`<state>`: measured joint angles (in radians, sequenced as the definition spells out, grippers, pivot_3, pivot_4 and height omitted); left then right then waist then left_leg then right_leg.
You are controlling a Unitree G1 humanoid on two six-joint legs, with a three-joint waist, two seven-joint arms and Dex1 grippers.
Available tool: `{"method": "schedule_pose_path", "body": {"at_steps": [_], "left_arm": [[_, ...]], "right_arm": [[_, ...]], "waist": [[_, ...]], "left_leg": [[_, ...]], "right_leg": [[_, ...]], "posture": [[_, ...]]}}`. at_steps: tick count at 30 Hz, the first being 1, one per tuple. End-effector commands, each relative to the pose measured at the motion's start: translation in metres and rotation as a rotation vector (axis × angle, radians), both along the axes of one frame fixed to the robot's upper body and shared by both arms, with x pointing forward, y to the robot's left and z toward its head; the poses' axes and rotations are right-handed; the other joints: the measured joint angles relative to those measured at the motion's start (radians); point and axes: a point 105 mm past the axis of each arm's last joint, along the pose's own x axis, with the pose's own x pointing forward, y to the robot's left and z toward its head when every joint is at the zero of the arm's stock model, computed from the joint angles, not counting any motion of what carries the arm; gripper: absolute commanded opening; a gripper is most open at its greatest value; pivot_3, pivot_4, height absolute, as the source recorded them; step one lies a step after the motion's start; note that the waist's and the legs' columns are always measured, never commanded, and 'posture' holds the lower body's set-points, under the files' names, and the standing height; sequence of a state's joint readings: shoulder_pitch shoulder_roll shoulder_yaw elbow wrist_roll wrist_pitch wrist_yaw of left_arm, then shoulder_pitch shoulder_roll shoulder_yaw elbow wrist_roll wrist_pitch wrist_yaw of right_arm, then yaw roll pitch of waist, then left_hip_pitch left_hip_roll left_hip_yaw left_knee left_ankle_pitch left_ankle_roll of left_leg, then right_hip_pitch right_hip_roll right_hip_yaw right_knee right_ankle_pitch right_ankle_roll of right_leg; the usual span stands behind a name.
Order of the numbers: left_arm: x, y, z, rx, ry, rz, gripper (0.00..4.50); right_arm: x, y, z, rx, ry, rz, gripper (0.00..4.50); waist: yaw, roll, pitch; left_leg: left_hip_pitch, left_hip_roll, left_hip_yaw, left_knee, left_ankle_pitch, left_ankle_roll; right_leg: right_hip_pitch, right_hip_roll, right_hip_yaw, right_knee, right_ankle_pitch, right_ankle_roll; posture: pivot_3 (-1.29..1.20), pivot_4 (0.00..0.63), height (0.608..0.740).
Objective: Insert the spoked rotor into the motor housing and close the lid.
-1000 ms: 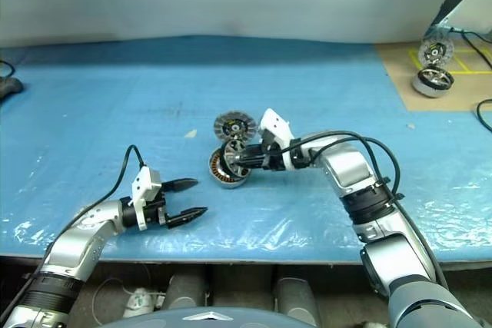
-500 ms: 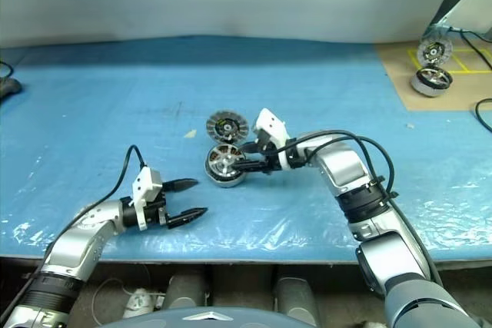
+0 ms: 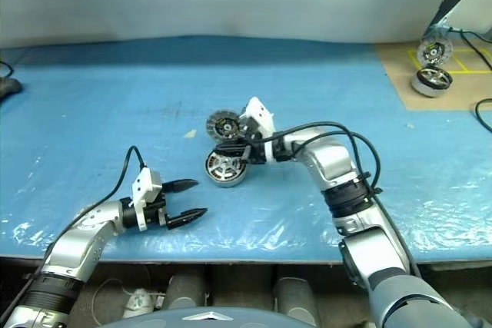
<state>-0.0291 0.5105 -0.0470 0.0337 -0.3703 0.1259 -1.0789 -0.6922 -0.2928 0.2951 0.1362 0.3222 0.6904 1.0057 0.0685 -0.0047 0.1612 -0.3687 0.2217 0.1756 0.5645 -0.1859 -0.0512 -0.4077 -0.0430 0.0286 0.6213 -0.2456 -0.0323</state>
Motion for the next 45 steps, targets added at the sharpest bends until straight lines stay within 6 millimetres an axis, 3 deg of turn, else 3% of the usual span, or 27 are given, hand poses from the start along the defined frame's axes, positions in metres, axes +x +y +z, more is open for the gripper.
{"method": "schedule_pose_path", "body": {"at_steps": [1,8,14,16,20,23,25,30,35,38,45], "left_arm": [[-0.001,-0.001,0.005,-0.002,-0.033,-0.014,4.50],[-0.002,-0.003,0.005,-0.004,-0.031,-0.021,4.50],[-0.003,-0.003,0.005,-0.007,-0.028,-0.024,4.50],[-0.004,-0.003,0.005,-0.006,-0.028,-0.027,4.50],[-0.003,-0.003,0.008,-0.017,-0.040,-0.019,4.50],[0.006,0.001,0.022,-0.074,-0.052,0.021,4.50],[0.016,0.006,0.036,-0.124,-0.064,0.054,4.50],[0.062,-0.005,0.067,-0.207,-0.079,0.134,4.50],[0.097,0.006,0.078,-0.238,-0.096,0.225,4.50],[0.122,0.010,0.088,-0.272,-0.118,0.259,3.86],[0.147,-0.008,0.113,-0.346,-0.134,0.196,1.37]], "right_arm": [[0.015,0.002,-0.008,-0.026,-0.026,-0.079,0.04],[0.019,-0.014,-0.052,-0.209,-0.002,-0.116,0.04],[0.005,-0.027,-0.084,-0.377,-0.029,-0.069,0.04],[0.003,-0.020,-0.074,-0.297,0.002,-0.068,0.04],[0.004,-0.004,-0.027,-0.025,0.054,-0.070,0.04],[0.004,-0.008,0.010,0.128,0.051,-0.072,0.04],[-0.001,-0.017,0.024,0.160,0.033,-0.073,0.04],[-0.006,-0.044,0.023,0.143,0.035,-0.157,0.04],[-0.009,-0.068,0.012,0.127,0.061,-0.281,0.04],[-0.016,-0.080,0.008,0.125,0.075,-0.338,0.00],[-0.019,-0.096,0.004,0.117,0.074,-0.433,0.00]], "waist": [[0.000,0.000,0.000],[0.000,0.000,0.000],[0.002,0.000,-0.001],[0.001,0.000,-0.002],[0.001,-0.001,-0.002],[0.001,0.000,0.000],[0.004,0.000,0.000],[0.026,0.000,0.000],[0.017,0.000,0.000],[0.019,0.000,0.000],[0.030,-0.001,0.001]], "left_leg": [[0.000,0.000,0.000,0.000,0.000,0.000],[0.001,0.000,0.000,0.000,0.000,0.000],[0.003,-0.001,0.000,0.000,0.000,0.000],[0.004,-0.001,0.000,0.000,0.000,0.000],[0.003,-0.001,0.000,0.000,0.000,0.000],[0.000,0.000,0.000,0.000,0.000,0.000],[-0.002,0.000,0.000,0.000,0.000,0.000],[0.000,0.000,0.000,0.000,0.000,0.000],[0.000,-0.002,0.000,0.000,0.000,0.000],[0.000,-0.002,-0.001,-0.001,0.000,0.000],[-0.002,-0.004,-0.002,-0.001,0.000,-0.001]], "right_leg": [[0.000,0.000,0.000,0.000,0.000,0.000],[0.000,0.000,0.000,0.000,0.000,0.000],[0.003,-0.001,0.000,0.000,0.000,0.000],[0.004,-0.001,0.000,0.000,0.000,0.000],[0.004,-0.001,0.000,0.000,0.000,0.000],[0.000,0.000,0.000,0.000,0.000,0.000],[-0.001,0.000,0.000,0.001,0.000,0.000],[0.001,0.000,-0.001,0.001,0.000,0.000],[0.000,-0.001,0.001,0.000,0.002,0.004],[0.000,0.001,0.000,0.001,0.003,0.005],[0.000,-0.002,-0.001,-0.001,0.003,0.005]], "posture": [[0.00,0.150,0.740],[0.00,0.150,0.740],[0.00,0.150,0.740],[0.00,0.150,0.740],[0.00,0.150,0.740],[0.00,0.150,0.740],[0.00,0.150,0.740],[0.00,0.150,0.740],[0.00,0.150,0.740],[0.00,0.150,0.740],[0.00,0.150,0.740]]}}
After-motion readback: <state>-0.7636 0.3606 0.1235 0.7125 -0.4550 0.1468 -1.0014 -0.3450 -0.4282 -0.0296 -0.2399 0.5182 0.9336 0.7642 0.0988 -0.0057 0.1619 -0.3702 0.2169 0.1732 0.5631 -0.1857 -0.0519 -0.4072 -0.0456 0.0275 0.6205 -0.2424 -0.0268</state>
